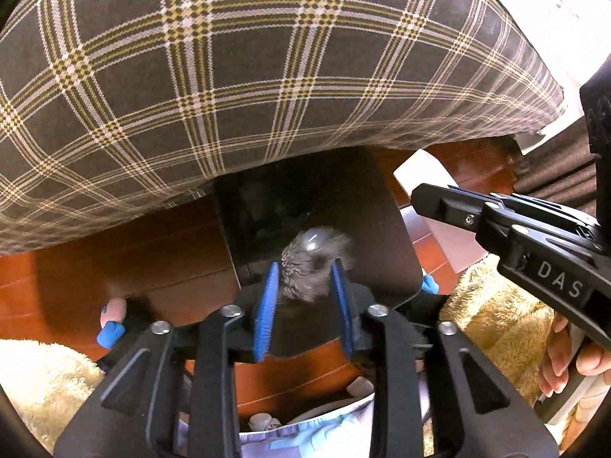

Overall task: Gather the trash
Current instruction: 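Open both tools over the black bin to drop the box and ball, then raise both tools back over the bed items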

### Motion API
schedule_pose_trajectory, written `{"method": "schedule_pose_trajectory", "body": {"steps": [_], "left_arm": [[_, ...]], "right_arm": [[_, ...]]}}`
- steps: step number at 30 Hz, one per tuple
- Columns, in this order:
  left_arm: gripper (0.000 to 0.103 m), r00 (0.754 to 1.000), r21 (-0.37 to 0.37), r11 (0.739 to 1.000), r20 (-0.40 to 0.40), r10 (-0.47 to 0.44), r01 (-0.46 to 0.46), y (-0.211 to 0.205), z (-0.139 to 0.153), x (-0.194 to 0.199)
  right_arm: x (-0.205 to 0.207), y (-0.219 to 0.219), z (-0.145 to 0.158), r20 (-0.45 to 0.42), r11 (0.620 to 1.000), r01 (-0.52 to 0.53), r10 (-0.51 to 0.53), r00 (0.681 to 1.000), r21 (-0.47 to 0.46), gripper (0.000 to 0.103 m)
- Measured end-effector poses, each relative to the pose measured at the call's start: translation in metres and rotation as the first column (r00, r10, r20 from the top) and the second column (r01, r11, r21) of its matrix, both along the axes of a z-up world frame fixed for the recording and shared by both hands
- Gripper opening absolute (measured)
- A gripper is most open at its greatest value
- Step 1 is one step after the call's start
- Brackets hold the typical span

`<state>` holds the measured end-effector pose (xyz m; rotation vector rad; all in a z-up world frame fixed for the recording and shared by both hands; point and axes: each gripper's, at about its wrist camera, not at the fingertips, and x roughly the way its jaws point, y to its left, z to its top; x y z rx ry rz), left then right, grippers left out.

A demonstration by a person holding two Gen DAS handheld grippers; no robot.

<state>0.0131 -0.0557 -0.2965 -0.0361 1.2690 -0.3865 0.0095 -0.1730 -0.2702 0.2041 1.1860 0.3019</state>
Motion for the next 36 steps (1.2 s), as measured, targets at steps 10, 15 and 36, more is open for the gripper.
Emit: {"method": "schedule_pose_trajectory", "body": {"steps": [10,15,36], "left_arm": [[0.043,0.999,0.016,1.000,0.021,0.027,-0.027,0.024,0.011,0.004],[0.072,0.997,0.020,0.998,0.063,0.054,-0.055,0.041,0.036,0.006],[0.093,0.927,-0.028,0.998,0.368,0.070,-0.064,0.035,0.198,0.071]], "right_arm": [[0.006,-0.020,0.015,0.030,0.999,0.044,-0.044,0.999,0.016,0.048],[0.003,-0.034,0.041,0.097,0.995,0.096,-0.094,0.991,-0.021,0.075],[0.092,-0.087,0.173,0.358,0.970,0.232,-0.194,0.913,-0.067,0.089]]}}
